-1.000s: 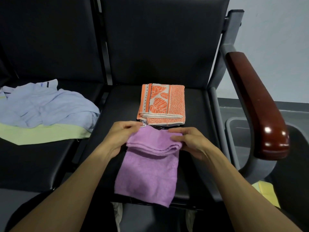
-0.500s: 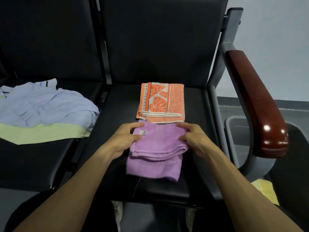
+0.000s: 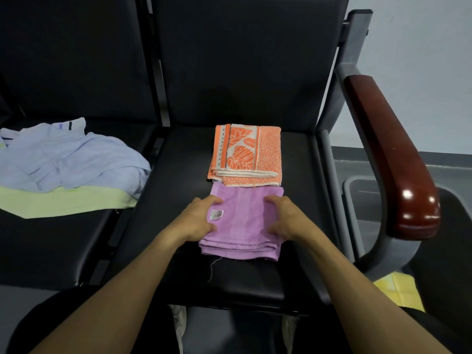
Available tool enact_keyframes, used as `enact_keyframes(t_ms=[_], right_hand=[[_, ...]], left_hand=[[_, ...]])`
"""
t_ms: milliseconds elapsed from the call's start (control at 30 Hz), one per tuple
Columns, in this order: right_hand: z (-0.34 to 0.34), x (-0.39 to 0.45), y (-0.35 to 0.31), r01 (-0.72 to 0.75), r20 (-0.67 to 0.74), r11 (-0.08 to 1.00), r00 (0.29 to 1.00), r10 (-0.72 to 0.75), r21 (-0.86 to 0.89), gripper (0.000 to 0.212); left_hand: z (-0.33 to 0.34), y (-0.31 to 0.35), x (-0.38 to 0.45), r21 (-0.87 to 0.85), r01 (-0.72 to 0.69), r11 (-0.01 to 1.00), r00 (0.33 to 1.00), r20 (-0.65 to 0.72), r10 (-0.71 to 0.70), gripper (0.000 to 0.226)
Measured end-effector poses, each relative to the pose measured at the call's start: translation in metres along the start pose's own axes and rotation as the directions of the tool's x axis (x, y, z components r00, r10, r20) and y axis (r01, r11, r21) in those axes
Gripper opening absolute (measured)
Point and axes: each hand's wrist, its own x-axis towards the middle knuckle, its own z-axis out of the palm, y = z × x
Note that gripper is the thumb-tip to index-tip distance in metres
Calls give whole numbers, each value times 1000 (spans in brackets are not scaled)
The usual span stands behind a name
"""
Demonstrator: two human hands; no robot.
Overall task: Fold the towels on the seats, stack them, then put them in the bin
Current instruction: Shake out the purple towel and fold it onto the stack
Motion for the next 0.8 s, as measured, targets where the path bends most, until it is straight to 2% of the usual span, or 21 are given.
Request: enact_keyframes(t_ms=[67,233,300,333,400,467,500,567,633,700,800], right_hand=[[3,-4,-1,31,3,994,1000,-31,-101,81],[5,-7,-2,36,16,983,999,-34,-183,85],[7,-7,-1,16,-20,982,1000,-20,-190,78],[6,-8,-2,2,-78,982,997,-17,-190,69],[5,-8,-6,-15,-288,974,956,-53,-228,49],[8,-7,-8,34,-449,945,874,-186,-326,36],[13,-6,-10,95,-462,929,846,-265,-357,32],[29,-3,-15,226,-383,888,839,-387,-401,33],[50,4,-14,274,-235,850,882,-409,-449,43],[64,10,-6,221,-117,826,939,-325,-518,58],[65,14,10,132,-108,819,967,-229,-559,71]], left_hand=[[4,-1,1,56,0,998,1000,0,0,65],[8,-2,2,101,-10,995,1000,18,9,68],[10,1,1,138,-4,990,1000,-9,5,70],[11,3,1,184,-10,983,998,-53,20,69],[14,9,1,297,-64,953,980,-160,116,62],[20,16,2,334,-159,929,952,-198,234,55],[24,20,3,339,-202,919,941,-193,279,53],[35,24,7,339,-248,907,928,-187,324,53],[48,22,15,333,-250,909,933,-167,317,55],[60,15,22,388,-208,898,956,-114,270,60],[63,0,28,489,-147,860,980,-46,194,67]])
